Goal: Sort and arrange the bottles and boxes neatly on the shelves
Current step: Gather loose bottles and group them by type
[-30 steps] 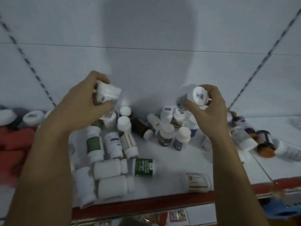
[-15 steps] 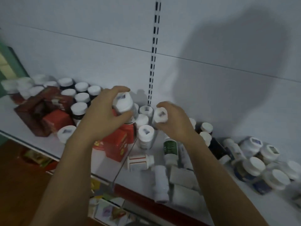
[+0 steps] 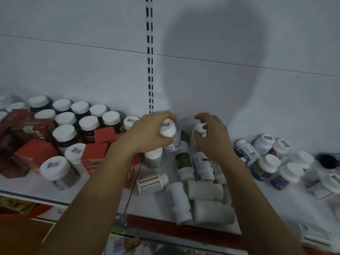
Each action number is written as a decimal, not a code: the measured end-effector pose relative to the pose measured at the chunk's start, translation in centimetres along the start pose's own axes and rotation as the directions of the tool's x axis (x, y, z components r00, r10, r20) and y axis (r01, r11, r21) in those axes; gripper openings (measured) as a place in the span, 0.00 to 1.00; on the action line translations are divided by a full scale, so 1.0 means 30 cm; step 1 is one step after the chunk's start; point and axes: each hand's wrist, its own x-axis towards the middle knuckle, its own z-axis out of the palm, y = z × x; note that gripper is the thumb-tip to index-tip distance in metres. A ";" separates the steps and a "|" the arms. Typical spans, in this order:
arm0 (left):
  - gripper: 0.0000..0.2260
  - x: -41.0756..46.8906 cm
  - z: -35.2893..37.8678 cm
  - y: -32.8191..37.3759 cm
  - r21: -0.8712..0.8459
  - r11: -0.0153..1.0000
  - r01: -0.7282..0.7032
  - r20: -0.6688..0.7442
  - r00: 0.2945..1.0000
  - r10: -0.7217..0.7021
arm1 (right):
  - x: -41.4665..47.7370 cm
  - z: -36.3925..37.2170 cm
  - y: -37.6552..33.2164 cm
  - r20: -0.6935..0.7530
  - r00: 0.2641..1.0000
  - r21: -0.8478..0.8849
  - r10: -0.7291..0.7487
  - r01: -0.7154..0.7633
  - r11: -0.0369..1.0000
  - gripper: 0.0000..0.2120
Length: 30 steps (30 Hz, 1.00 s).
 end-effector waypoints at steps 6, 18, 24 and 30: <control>0.34 0.004 0.063 -0.036 0.306 0.950 0.057 0.113 0.989 -0.096 | -0.058 -0.032 -0.027 0.294 0.953 -0.160 0.072 -0.026 0.987 0.12; 0.23 -0.274 0.135 0.002 0.252 0.964 -0.082 0.356 0.934 -0.013 | -0.160 0.093 -0.075 0.385 0.911 -0.478 0.147 0.060 0.876 0.27; 0.27 -0.287 0.239 -0.025 0.353 0.935 -0.030 0.159 0.987 -0.029 | -0.146 0.033 -0.045 0.236 0.969 -0.240 0.078 -0.020 0.971 0.22; 0.22 -0.262 0.206 0.003 0.076 0.997 0.000 -0.039 0.999 0.003 | -0.083 -0.014 -0.052 0.236 0.969 -0.044 0.071 -0.062 0.997 0.14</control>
